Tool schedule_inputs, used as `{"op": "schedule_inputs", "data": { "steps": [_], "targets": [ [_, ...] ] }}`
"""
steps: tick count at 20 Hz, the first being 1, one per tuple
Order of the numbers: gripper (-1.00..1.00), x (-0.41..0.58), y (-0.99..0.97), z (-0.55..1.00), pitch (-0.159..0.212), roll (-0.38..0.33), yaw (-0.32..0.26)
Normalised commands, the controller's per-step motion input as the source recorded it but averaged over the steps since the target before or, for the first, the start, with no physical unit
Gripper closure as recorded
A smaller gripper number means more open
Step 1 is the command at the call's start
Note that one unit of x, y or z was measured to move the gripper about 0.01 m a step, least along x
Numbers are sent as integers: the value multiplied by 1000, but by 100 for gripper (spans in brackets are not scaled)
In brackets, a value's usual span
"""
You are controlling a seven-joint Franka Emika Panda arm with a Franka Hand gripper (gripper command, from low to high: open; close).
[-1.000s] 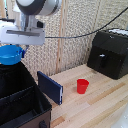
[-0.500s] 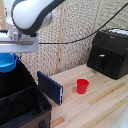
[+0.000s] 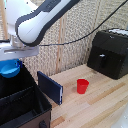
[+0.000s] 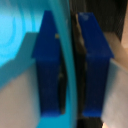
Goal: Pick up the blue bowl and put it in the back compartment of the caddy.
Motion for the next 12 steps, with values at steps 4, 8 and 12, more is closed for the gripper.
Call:
{"op": "schedule_inputs", "data": {
  "steps": [4, 8, 12],
  "targets": [
    [-100, 131, -86, 671, 123, 11, -62],
    [-100, 177, -275, 784, -99, 0, -6],
    [-100, 299, -173, 582, -162, -18, 0]
  ]
}}
